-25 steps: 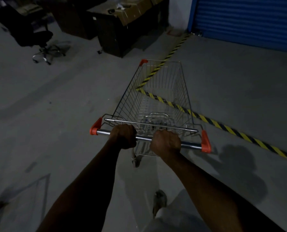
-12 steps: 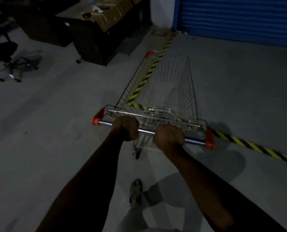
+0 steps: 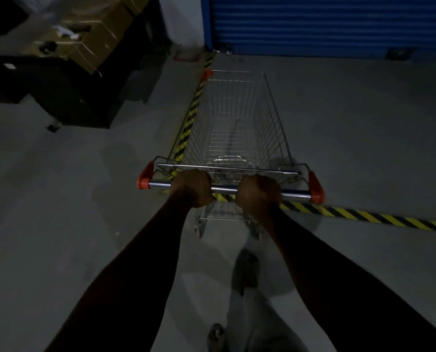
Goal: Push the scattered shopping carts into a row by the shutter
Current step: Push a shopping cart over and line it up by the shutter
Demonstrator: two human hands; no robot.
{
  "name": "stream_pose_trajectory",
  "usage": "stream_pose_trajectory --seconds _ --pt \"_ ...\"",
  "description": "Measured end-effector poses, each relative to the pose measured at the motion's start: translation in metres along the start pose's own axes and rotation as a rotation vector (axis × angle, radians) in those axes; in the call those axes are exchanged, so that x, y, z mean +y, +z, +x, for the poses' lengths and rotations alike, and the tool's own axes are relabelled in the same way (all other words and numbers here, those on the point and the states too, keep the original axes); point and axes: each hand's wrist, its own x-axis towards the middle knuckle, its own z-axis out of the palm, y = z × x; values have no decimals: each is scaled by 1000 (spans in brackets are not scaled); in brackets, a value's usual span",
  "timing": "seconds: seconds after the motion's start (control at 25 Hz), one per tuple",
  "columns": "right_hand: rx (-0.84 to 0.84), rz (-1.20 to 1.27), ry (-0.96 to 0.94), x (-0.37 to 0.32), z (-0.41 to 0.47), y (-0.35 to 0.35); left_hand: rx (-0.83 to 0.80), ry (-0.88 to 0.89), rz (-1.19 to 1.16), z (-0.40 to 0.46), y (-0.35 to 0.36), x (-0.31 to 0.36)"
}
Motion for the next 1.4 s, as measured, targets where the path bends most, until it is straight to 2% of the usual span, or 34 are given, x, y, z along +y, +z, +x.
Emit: stream_pose_trajectory --seconds 0.12,0.24,0.36,0.6,0.76,0.92,1.2,1.4 --pt "37 -28 -14 -4 72 1 63 31 -1 69 -11 -31" --pt "21 15 -58 0 152 -4 -26 -25 -47 143 -36 -54" --pt "-122 95 -33 2 225 -16 -101 -48 -63 208 -51 -77" --pt "14 66 37 -1 352 -13 -114 -74 -50 339 -72 -117" --pt "100 35 92 -5 428 -15 -25 -38 -70 415 -81 -151" --pt "-60 17 195 -18 499 -33 62 8 -37 480 -89 -179" --pt "-142 -28 273 -8 566 -39 100 56 -90 548 -106 -193" --pt "-203 -75 301 0 581 -38 90 63 -122 560 -104 -190"
